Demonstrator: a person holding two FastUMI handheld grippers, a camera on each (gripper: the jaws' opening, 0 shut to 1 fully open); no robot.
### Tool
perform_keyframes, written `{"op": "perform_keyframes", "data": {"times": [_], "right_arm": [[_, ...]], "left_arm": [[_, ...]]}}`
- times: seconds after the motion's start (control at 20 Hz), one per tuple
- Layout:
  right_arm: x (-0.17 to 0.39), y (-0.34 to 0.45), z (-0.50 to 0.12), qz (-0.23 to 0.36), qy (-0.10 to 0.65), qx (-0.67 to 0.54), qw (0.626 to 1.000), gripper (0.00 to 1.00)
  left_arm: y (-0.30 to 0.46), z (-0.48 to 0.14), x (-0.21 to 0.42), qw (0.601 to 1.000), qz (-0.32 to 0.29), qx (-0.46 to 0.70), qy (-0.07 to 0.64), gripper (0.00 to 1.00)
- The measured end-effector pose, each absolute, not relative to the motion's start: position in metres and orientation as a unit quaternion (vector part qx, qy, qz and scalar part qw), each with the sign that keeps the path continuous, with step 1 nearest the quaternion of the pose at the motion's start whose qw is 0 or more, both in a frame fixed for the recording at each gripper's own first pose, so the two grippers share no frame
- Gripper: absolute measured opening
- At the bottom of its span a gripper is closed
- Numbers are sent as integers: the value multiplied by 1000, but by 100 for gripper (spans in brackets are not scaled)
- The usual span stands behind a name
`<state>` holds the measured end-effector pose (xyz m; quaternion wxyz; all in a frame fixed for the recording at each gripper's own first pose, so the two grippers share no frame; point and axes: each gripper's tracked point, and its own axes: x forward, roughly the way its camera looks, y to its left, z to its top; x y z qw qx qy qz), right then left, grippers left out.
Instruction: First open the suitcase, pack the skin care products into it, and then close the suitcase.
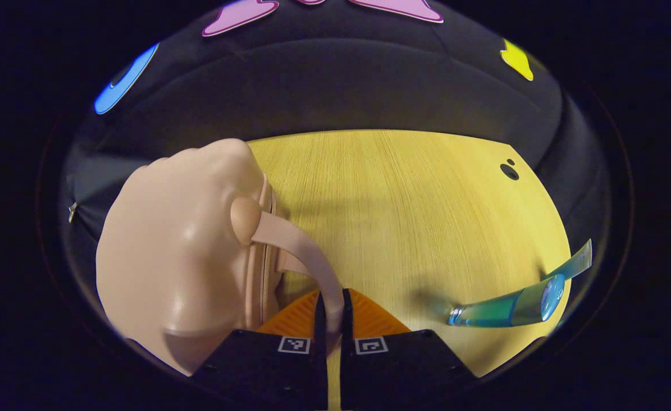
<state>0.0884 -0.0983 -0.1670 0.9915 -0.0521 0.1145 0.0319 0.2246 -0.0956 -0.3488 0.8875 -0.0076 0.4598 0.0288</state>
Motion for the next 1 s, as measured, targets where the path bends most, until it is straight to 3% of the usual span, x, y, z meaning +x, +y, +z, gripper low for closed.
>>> {"op": "perform_keyframes", "data": {"times": [0.05, 0.25, 0.55, 0.85, 1.0], "right_arm": [[88, -99, -167, 33, 114, -51, 992, 96], [86, -91, -164, 43, 117, -41, 991, 96], [82, -58, -149, 74, 102, -33, 991, 96], [67, -13, -149, 96, 133, 2, 986, 97], [54, 8, -141, 89, 137, -2, 986, 96]], "left_arm": [[-97, -341, 226, 891, 19, -11, 453, 8], [-87, -290, 223, 903, 4, -17, 429, 10], [-10, -155, 208, 921, -16, 42, 387, 9], [153, -93, 179, 939, 55, 78, 330, 9], [287, -90, 172, 938, 145, 119, 290, 5]]}}
